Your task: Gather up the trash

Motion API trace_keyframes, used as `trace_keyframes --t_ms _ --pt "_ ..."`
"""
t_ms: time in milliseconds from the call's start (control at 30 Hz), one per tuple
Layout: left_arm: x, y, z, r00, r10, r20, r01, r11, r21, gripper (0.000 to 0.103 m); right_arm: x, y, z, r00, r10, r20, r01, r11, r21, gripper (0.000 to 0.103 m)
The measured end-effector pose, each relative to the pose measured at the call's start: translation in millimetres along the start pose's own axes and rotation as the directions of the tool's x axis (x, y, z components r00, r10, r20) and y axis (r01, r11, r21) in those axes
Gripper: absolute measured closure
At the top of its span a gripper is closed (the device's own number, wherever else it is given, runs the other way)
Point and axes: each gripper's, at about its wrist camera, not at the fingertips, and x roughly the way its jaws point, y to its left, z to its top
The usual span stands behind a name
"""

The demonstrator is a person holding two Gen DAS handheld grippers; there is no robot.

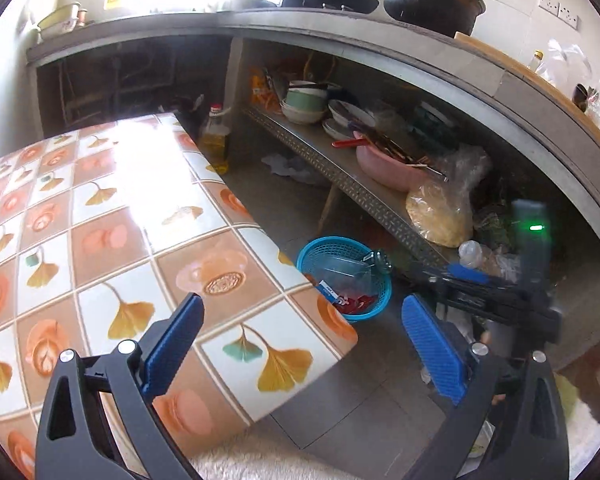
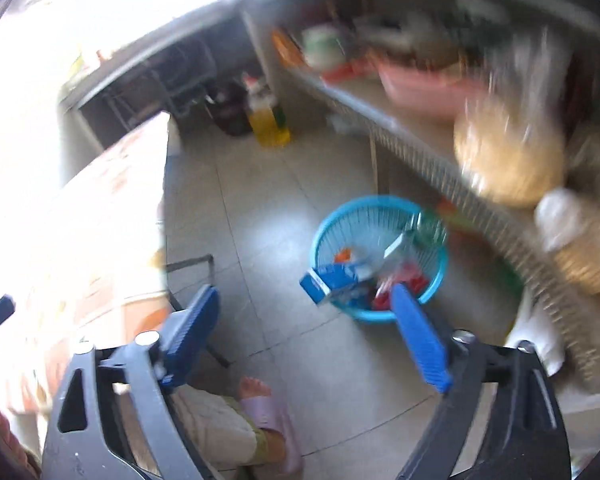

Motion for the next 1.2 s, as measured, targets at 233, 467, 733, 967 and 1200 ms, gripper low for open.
trace_keyframes --t_ms 233,467,733,967,1200 --pt "-41 -13 -21 0.985 0.164 0.057 -0.163 0.986 -0.023 0.006 -89 52 -24 0.969 -0.055 0.242 0.094 0.984 -0.154 0.008" --pt "-72 -13 -32 0.917 0.386 0.099 -0.385 0.923 -0.033 0.006 -127 73 -42 0.941 -0.015 0.338 0.06 0.991 -0.121 0.008" --pt "-84 14 -45 0.824 0.567 0.02 -0.565 0.824 -0.045 0.006 -138 98 -50 0.945 -0.01 0.326 0.061 0.987 -0.148 0.008" --pt "-82 26 -66 0.798 0.6 -0.056 -0.602 0.797 -0.04 0.006 -126 108 -61 0.97 -0.006 0.242 0.042 0.988 -0.146 0.008" --pt "-88 29 -62 0.788 0.615 -0.045 -0.616 0.784 -0.077 0.006 -126 113 -67 0.973 -0.027 0.231 0.062 0.988 -0.142 0.008"
